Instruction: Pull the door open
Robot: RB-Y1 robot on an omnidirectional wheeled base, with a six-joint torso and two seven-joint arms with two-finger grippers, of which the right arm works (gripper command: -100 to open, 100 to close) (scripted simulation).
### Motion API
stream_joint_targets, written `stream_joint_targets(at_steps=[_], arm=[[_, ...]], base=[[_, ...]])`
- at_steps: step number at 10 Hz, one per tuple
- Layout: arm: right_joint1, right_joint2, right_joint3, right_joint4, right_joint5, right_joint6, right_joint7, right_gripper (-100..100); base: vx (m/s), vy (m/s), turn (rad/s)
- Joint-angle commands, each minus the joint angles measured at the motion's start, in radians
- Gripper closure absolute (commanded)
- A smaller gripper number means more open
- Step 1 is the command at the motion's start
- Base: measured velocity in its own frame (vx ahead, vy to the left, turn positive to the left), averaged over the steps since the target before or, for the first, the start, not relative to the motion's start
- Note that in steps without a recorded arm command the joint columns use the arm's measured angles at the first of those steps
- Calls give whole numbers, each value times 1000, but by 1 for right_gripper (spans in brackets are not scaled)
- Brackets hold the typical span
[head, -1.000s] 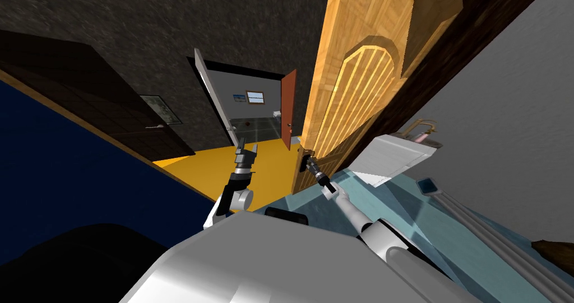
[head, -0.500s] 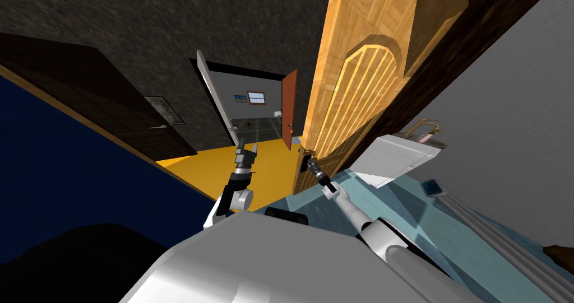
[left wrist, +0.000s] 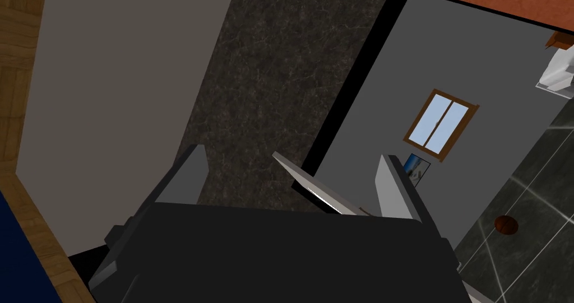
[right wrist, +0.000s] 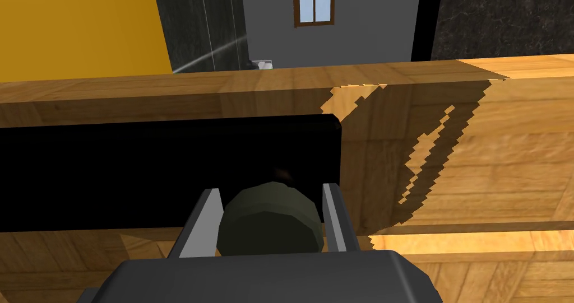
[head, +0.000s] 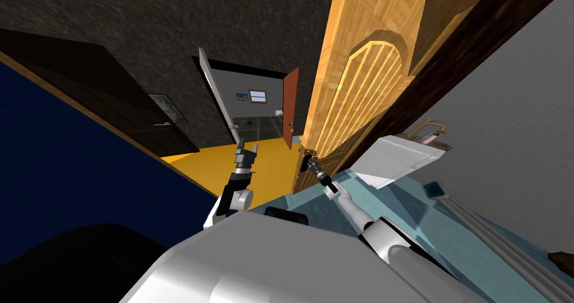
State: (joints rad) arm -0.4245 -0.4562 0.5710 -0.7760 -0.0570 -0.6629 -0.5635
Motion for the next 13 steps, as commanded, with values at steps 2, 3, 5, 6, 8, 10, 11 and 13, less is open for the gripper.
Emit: stream_joint_targets(at_steps=[2,3,5,6,8,10,11,13], arm=[[14,-44,41,-4,1,-56,-33,100],[15,-56,52,-4,1,-72,-43,100],[19,-89,84,-4,0,-117,-70,100],[20,-99,93,-4,0,-130,-78,100],[21,-102,102,1,1,-137,-82,100],[18,-126,134,17,3,-193,-103,100],[15,-136,146,23,3,-216,-112,100],[12,-152,167,33,4,-252,-126,100]], base=[[-132,-162,71],[-109,-127,23],[-100,-110,44],[-104,-131,58],[-67,-92,40],[-109,-142,94],[-132,-205,120],[-91,-177,75]])
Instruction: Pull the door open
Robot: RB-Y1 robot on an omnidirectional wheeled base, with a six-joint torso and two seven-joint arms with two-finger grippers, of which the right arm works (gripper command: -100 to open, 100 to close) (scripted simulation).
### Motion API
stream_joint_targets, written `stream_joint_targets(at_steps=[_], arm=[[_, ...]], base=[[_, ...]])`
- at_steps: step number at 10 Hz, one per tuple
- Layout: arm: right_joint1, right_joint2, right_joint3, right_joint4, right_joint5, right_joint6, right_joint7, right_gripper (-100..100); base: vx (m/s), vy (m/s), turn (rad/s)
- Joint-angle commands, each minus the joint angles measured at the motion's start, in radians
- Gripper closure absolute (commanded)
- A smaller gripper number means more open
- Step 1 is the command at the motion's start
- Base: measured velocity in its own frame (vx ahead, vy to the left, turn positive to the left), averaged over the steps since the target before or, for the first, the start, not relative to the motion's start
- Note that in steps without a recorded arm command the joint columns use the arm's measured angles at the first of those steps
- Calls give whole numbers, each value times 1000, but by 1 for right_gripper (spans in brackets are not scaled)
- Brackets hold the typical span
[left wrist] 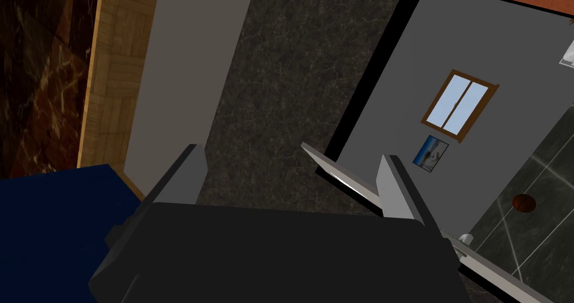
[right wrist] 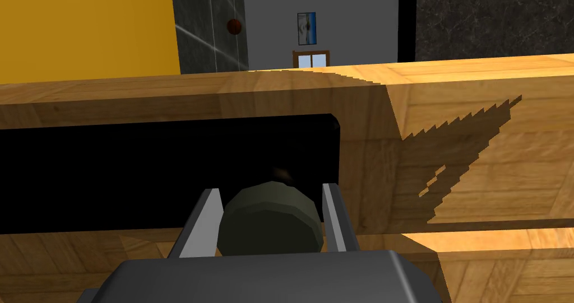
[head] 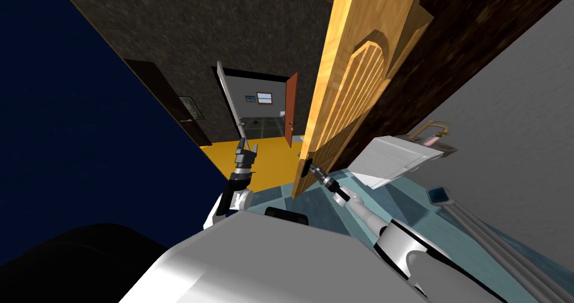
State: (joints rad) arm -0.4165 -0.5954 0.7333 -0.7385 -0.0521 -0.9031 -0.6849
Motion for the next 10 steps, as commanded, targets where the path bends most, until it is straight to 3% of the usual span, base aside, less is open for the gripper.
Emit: stream_joint_targets(at_steps=[1,4,5,6,10], arm=[[1,-23,17,3,-1,-34,-13,100],[-4,-43,43,16,0,-79,-30,100],[-2,-36,41,12,1,-66,-27,100],[-9,-35,54,27,2,-86,-32,100],[-29,-33,77,57,2,-120,-41,100]], base=[[-103,-166,87],[-97,-150,57],[-44,-60,12],[-69,-146,118],[-114,-196,122]])
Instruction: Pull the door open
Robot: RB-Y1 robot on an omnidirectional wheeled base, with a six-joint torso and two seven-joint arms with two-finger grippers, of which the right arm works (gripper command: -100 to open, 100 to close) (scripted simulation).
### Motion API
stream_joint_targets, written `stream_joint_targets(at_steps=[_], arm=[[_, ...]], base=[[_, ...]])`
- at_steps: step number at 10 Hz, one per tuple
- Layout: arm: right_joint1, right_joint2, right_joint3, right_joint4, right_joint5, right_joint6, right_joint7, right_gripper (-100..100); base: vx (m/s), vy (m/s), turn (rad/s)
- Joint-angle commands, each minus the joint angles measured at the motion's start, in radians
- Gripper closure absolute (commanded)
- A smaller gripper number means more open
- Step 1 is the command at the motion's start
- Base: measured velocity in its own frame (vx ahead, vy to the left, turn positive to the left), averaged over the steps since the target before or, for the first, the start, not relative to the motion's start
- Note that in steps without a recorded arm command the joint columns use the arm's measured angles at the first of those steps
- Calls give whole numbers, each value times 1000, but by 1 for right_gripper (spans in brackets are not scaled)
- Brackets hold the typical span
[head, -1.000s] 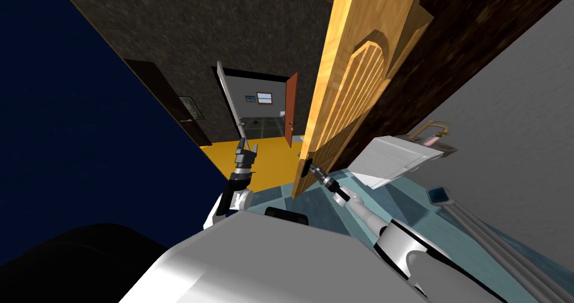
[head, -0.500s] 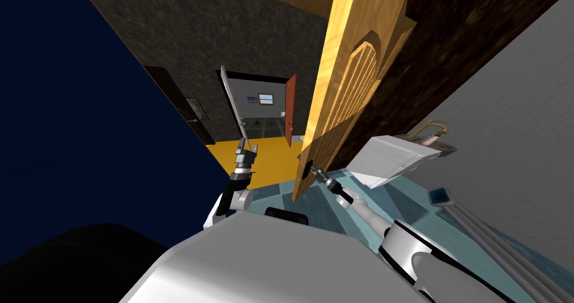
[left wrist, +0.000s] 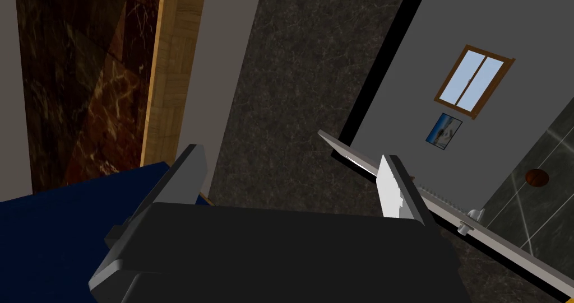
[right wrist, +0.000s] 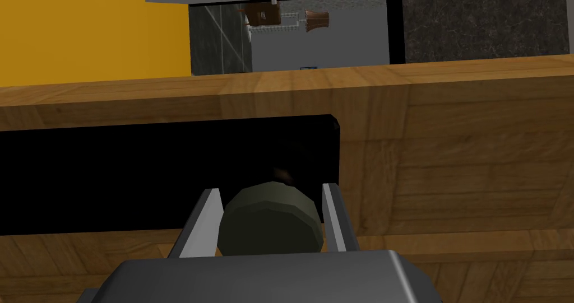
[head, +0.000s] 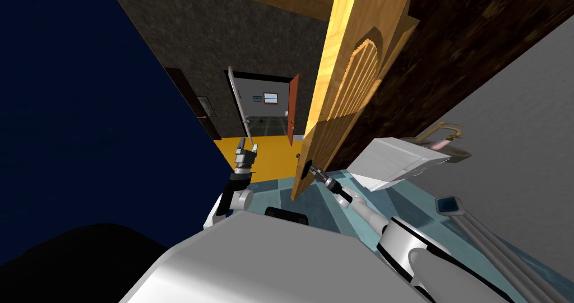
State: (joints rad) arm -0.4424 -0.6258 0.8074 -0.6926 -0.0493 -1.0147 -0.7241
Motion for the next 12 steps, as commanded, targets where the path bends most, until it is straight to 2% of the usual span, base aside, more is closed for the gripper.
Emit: stream_joint_targets(at_steps=[1,5,6,7,12], arm=[[-8,-2,9,20,-1,-18,-5,100],[-32,1,36,55,-1,-58,-16,100],[-26,4,36,48,1,-51,-13,100],[-32,11,45,59,4,-59,-16,100],[-64,32,65,96,11,-82,-24,100]], base=[[-119,-211,123],[-127,-227,126],[-44,-99,30],[-60,-142,71],[-124,-231,147]])
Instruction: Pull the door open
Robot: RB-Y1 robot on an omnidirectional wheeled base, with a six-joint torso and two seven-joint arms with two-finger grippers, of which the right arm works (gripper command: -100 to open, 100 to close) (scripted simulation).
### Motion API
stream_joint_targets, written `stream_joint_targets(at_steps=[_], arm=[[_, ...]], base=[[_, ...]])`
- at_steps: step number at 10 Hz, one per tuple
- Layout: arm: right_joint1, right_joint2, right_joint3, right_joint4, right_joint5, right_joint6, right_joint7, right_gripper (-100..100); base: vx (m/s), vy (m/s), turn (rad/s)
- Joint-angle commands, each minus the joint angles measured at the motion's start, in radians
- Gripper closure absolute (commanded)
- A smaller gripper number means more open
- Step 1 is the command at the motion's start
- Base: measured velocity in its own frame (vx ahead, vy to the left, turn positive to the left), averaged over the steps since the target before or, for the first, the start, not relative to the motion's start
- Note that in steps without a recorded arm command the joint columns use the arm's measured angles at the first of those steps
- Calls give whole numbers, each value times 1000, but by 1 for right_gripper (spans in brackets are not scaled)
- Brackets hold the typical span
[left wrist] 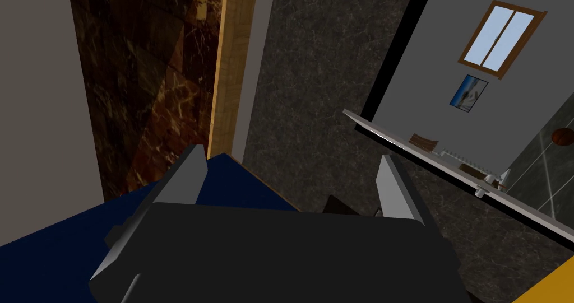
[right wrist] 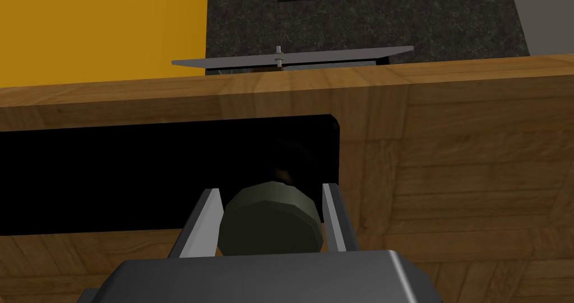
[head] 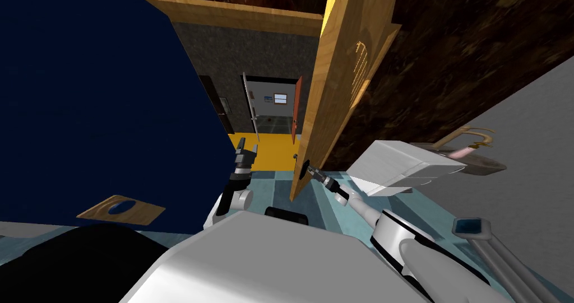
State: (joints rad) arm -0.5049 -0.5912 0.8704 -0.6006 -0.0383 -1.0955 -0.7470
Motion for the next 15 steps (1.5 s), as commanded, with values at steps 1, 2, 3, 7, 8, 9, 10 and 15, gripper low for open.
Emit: stream_joint_targets(at_steps=[1,2,3,7,8,9,10,15], arm=[[-7,1,6,10,2,-6,-3,100],[-12,5,9,16,3,-9,-4,100],[-17,8,12,22,4,-13,-5,100],[-30,26,33,37,9,-25,-9,100],[-32,28,36,39,9,-26,-9,100],[-37,32,42,44,9,-29,-10,100],[-43,36,48,49,9,-33,-10,100],[-74,60,82,76,8,-52,-14,100]], base=[[-143,-216,136],[-88,-192,94],[-77,-210,92],[-69,-156,84],[-65,-174,98],[-39,-164,68],[-105,-189,70],[-76,-201,81]])
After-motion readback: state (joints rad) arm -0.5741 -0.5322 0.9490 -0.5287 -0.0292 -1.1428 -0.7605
